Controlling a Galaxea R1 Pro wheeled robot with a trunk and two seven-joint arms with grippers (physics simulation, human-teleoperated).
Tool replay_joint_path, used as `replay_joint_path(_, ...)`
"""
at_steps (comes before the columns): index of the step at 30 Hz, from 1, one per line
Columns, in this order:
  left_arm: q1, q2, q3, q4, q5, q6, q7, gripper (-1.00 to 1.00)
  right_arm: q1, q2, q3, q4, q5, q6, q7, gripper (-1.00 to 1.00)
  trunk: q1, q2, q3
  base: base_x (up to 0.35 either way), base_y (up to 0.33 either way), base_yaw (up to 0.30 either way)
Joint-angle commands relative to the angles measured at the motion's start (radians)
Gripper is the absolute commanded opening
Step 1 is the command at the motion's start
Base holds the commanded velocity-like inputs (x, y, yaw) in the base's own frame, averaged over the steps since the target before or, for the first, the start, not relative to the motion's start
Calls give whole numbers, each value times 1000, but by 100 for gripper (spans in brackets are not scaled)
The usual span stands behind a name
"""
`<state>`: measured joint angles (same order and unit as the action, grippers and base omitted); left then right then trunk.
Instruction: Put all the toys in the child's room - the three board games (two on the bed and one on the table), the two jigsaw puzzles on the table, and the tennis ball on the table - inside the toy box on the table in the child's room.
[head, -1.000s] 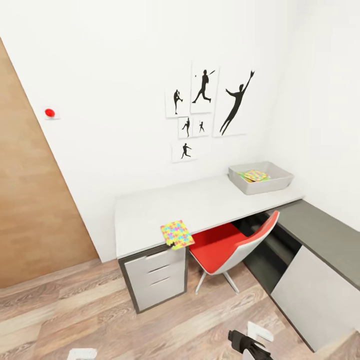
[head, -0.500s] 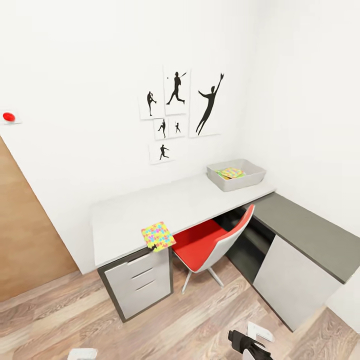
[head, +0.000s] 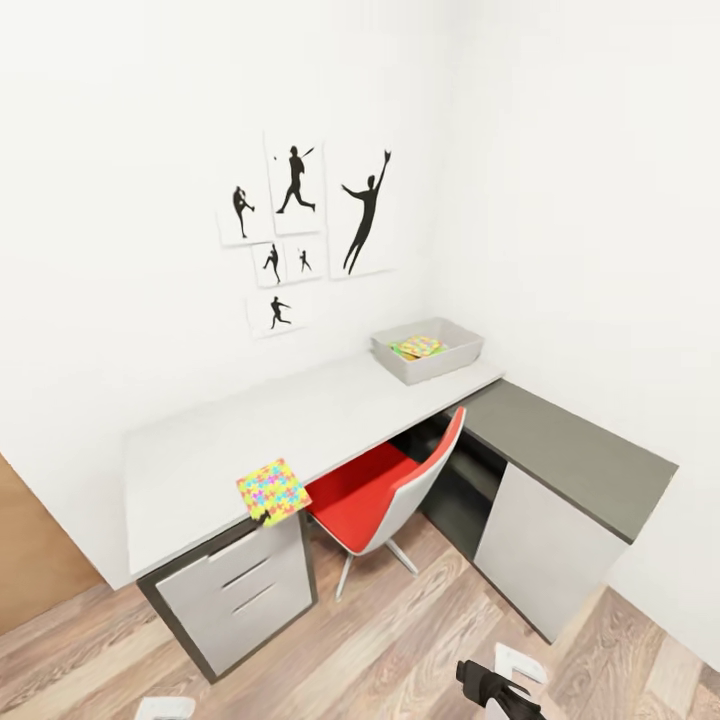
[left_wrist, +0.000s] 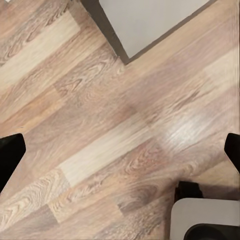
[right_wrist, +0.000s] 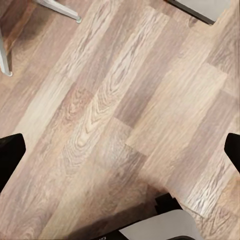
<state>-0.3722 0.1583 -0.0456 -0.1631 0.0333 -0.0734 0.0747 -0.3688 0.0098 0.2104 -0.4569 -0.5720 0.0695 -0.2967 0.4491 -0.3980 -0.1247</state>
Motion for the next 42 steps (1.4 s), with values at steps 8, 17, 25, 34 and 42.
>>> replay_joint_path(8, -1, 0, -6, 0, 4, -3, 4, 100, -1, -4, 11, -1, 5, -17, -10, 100, 1, -2, -1, 119, -59, -135)
replay_joint_path(17, -1, 0, -7, 0, 4, -3, 4, 100, -1, -9, 12, 4, -1, -47, -9, 100, 1, -2, -1, 10, -5, -10)
replay_joint_path(25, -1, 0, -7, 0, 4, -3, 4, 100, -1, -9, 8, 4, -6, -51, -10, 100, 1, -2, -1, 0, 0, 0)
replay_joint_path(34, -1, 0, -7, 0, 4, -3, 3, 100, -1, -17, -13, 6, -15, -47, 50, 100, 1, -2, -1, 0, 0, 0)
replay_joint_path(42, -5, 4, 4, 0, 14, 7, -85, 100, -1, -43, -70, 10, -25, -25, 218, 100, 1, -2, -1, 0, 0, 0)
